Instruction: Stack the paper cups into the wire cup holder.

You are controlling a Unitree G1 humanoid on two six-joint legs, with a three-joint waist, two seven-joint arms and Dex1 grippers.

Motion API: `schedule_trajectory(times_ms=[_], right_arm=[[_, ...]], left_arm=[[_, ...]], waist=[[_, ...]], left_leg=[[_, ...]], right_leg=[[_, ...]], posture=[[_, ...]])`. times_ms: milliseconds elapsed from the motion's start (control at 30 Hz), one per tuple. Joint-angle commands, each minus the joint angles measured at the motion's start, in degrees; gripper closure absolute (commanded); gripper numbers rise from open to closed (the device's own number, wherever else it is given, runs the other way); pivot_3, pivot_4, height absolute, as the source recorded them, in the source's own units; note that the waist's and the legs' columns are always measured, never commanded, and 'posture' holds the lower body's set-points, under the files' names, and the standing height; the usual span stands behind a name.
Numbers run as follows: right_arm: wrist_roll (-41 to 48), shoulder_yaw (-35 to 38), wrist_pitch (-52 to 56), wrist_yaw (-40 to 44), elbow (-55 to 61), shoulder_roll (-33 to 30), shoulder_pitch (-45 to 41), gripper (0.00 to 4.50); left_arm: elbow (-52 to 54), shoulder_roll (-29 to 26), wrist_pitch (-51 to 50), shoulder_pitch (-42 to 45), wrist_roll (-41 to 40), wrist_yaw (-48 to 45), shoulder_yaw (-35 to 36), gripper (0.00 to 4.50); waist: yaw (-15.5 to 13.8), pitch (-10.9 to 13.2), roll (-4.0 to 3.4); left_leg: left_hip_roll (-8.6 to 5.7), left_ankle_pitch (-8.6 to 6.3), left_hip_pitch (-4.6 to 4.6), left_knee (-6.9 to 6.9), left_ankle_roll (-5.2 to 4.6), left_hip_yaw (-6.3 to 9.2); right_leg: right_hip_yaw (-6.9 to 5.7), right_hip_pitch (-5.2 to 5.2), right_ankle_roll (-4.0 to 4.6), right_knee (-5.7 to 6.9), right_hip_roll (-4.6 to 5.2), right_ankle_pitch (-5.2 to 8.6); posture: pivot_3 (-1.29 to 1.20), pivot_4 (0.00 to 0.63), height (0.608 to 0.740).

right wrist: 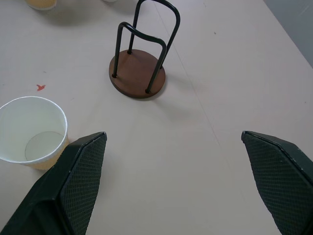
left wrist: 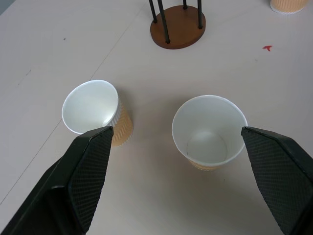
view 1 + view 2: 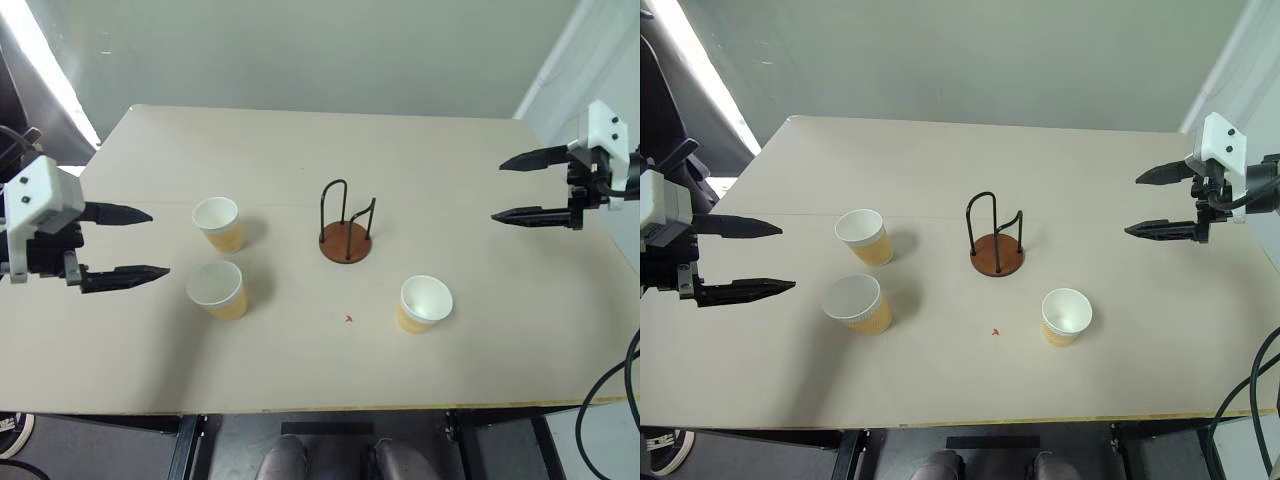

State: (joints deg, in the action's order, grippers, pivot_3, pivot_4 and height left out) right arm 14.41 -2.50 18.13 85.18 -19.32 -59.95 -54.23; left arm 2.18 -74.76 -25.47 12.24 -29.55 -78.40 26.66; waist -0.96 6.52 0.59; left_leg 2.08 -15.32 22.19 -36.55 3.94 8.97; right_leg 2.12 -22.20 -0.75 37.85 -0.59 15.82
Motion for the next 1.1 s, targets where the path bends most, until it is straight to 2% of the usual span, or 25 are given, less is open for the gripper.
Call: schedule_trajectory(times_ms=[33, 267, 400, 667, 867, 1100], right_arm=[[0.34, 1.86, -0.48, 0.0, 0.86, -0.87, -0.62, 0.0], [0.97, 2.28, -0.26, -0.13, 0.8, -0.4, -1.01, 0.0], [0.01, 0.23, 1.23, -5.84, 2.06, 6.56, -3.52, 0.0], [-5.49, -5.03, -0.89, -14.95, 6.36, 17.3, -2.89, 0.0], [-12.24, -8.84, -7.28, -18.89, 2.23, 20.05, -3.14, 0.0], [-12.37, -8.51, -5.76, -20.3, -4.92, 25.01, -4.94, 0.0]], left_arm=[[0.62, -0.55, 0.13, 0.33, 0.02, -0.18, 1.55, 0.02], [0.85, -0.21, 0.34, 1.05, -0.26, 0.19, 0.91, 0.02], [2.92, 1.84, -0.48, 3.22, -1.09, 2.62, -1.75, 0.02], [9.25, 5.47, -3.41, 4.1, -2.31, 6.71, -4.57, 0.02], [10.16, 5.76, -4.28, 4.32, -2.73, 7.76, -4.38, 0.02], [10.82, 5.74, -4.64, 3.25, -2.76, 8.45, -3.35, 0.02]], waist=[[0.0, 0.0, 0.0], [0.0, 0.0, 0.0], [0.21, 0.0, 0.0], [0.36, 0.01, -0.01], [-0.02, 0.0, -0.01], [-0.02, 0.0, 0.0]], left_leg=[[0.0, 0.0, 0.0, 0.0, 0.0, 0.0], [0.0, 0.0, 0.0, 0.0, 0.0, 0.0], [0.0, 0.0, -0.1, -0.02, 0.0, -0.01], [0.06, 0.04, -0.14, 0.02, 0.07, -0.06], [0.06, 0.06, 0.04, 0.03, 0.1, -0.01], [0.06, 0.08, 0.06, 0.05, 0.18, -0.02]], right_leg=[[0.0, 0.0, 0.0, 0.0, 0.0, 0.0], [0.0, 0.0, 0.0, 0.0, 0.0, 0.0], [0.02, 0.03, 0.0, -0.02, 0.0, 0.0], [0.11, -0.05, 0.0, 0.03, -0.08, 0.0], [0.08, -0.18, 0.0, 0.06, -0.07, 0.0], [0.08, -0.24, 0.01, 0.06, -0.06, -0.01]], posture=[[0.0, 0.15, 0.74], [0.0, 0.15, 0.74], [0.0, 0.15, 0.74], [0.0, 0.15, 0.74], [0.0, 0.15, 0.74], [0.0, 0.15, 0.74]])
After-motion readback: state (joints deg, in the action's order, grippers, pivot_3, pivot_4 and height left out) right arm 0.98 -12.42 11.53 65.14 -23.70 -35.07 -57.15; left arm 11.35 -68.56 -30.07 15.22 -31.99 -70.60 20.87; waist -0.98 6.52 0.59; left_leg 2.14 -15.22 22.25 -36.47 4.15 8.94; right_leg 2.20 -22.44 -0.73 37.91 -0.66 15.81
